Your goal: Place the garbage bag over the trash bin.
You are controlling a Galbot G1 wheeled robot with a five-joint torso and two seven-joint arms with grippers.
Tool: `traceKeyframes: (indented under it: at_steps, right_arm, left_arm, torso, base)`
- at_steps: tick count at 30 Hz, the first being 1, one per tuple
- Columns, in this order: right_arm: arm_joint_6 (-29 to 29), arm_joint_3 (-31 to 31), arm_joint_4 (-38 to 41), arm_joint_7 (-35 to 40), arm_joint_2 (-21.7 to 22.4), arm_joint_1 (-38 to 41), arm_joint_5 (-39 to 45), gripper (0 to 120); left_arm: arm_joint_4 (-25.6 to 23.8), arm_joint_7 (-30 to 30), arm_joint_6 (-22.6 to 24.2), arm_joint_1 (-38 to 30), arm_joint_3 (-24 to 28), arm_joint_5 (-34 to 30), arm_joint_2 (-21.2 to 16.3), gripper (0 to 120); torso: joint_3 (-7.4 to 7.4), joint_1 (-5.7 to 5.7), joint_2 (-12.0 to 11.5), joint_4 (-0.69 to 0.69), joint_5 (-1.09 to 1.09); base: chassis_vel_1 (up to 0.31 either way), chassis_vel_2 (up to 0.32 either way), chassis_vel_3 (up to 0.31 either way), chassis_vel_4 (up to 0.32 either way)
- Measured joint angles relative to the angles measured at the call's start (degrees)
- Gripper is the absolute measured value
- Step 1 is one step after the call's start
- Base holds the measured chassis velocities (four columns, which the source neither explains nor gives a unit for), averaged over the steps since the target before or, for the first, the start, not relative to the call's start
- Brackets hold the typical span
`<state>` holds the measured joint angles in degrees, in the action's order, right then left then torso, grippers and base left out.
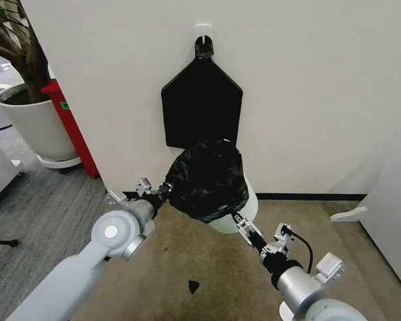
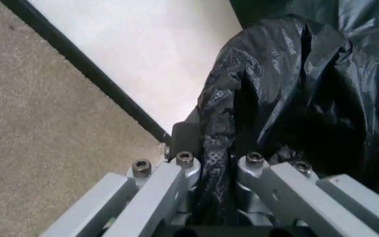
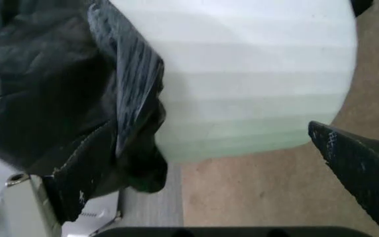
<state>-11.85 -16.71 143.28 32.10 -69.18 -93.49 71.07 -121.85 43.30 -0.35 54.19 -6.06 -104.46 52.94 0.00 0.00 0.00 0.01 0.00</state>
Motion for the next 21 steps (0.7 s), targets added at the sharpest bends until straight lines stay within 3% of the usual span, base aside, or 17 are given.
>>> traceKeyframes:
  at_steps: [8, 21]
  right_arm:
    - [-0.1, 0.8, -0.1, 3.5, -0.5, 0.7, -4.0, 100]
    - [0.4, 2.2, -7.0, 6.1, -1.5, 2.8, -8.7, 100]
  left_arm:
    - [-1.3, 0.0, 0.0, 0.1, 0.0, -0.3, -0.1, 4]
    - [-4.0, 0.3, -0.1, 0.8, -0.6, -1.5, -0.6, 4]
  torso:
    - [0.00, 0.00, 0.0, 0.00, 0.00]
    - [0.00, 0.00, 0.0, -0.01, 0.01]
  base:
    - [0.000, 0.000, 0.000, 0.000]
    - [0.000, 0.000, 0.000, 0.000]
